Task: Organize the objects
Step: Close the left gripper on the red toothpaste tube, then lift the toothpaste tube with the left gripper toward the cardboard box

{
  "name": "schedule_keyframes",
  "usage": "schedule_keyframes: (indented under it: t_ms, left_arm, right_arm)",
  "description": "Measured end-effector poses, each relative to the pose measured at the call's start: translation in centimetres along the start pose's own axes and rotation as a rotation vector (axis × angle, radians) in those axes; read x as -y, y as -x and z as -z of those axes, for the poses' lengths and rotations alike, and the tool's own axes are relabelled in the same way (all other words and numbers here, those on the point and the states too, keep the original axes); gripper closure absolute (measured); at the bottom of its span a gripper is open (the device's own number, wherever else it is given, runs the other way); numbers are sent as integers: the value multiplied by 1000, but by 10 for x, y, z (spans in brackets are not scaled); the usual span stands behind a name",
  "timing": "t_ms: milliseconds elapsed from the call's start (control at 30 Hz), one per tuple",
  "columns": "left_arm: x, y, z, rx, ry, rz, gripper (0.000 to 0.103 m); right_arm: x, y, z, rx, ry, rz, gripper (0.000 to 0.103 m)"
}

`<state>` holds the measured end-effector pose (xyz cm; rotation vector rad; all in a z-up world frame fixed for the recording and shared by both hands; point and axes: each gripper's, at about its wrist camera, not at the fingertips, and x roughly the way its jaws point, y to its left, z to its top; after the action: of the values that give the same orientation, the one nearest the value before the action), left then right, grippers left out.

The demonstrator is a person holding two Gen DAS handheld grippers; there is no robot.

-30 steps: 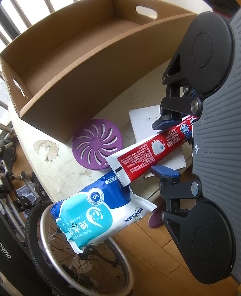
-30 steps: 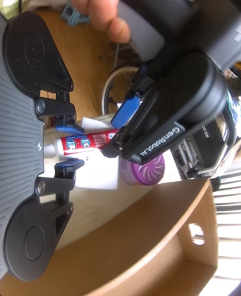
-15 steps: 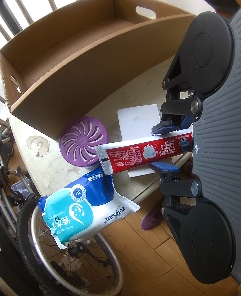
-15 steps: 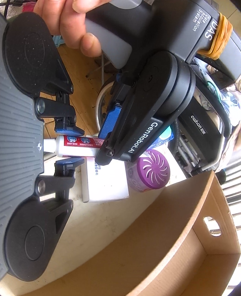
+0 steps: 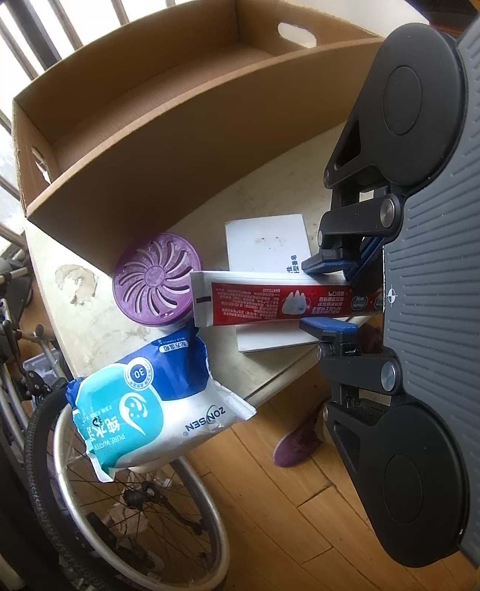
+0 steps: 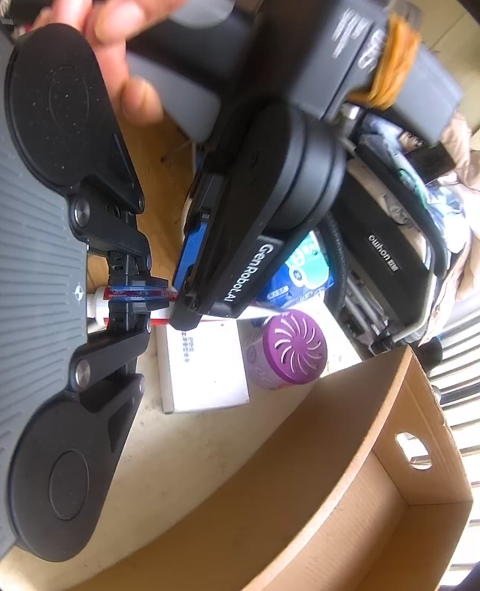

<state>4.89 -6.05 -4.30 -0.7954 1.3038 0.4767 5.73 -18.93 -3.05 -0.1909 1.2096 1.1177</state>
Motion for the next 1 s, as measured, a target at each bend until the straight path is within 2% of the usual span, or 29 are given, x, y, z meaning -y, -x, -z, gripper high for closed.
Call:
schedule_keyframes:
  t_ms: [133,267,367,433,500,567,633,867,1000]
  left_arm:
    - [2,-3,-2,8,-16,-2,79]
    - [-2,-4,-4,0,11,15,79]
    - [-3,-4,-4,-3,13,17,78]
    - [-2,-4,-4,-4,12,18,78]
    - [-4,-5,-5,-7,19,25,78]
    - [-5,-5,-6,-13,26,30,77]
    - [-6,-5,-6,-16,24,32,77]
    - [-6,-8,-8,-29,33,39,75]
    - [-5,-10,-10,-39,31,39,74]
  right_arm:
    - [-1,-1,-1,16,6,34,97]
    - [6,-1,-1,10,-6,63,95]
    - [15,1,4,0,-69,29,93]
    - [21,1,7,-1,-111,14,85]
    - [28,0,8,3,-160,-2,60]
    - [34,1,8,14,-209,-40,50]
    - [34,3,8,20,-222,-60,50]
    - [23,-16,6,-29,-159,-26,50]
    - [22,-33,5,-58,-169,-33,65]
